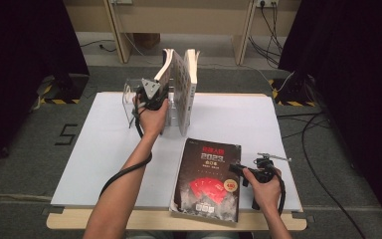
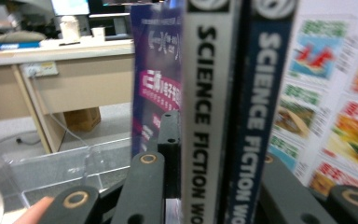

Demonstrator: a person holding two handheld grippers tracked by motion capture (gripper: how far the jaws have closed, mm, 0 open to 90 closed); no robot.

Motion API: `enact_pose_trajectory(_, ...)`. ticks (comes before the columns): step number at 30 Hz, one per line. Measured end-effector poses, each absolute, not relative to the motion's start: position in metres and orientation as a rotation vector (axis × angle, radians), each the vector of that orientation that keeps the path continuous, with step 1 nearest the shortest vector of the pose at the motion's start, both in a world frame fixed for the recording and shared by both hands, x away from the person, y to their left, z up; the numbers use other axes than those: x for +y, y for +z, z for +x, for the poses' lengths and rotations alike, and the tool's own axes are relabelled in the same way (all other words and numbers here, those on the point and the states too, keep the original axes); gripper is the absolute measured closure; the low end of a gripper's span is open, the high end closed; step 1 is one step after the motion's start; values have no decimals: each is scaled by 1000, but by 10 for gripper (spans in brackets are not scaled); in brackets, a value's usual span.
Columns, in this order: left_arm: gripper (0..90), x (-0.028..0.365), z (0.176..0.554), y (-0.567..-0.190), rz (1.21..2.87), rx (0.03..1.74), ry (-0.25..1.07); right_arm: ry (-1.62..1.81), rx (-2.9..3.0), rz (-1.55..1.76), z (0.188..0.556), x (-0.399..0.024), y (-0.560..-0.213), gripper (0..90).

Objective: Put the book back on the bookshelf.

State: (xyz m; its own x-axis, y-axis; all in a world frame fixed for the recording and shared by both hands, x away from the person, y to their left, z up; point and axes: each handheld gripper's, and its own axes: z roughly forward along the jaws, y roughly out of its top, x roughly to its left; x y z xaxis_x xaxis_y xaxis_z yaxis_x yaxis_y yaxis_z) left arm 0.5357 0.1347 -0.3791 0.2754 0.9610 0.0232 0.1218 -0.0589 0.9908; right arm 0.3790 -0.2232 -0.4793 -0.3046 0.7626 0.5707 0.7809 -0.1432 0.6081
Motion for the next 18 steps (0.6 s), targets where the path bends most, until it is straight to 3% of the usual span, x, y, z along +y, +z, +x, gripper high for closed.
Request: enact_pose_trajectory(18, 704, 134, 536, -375, 1303, 1228, 825, -1463, -2060, -1831, 379, -221, -481, 580)
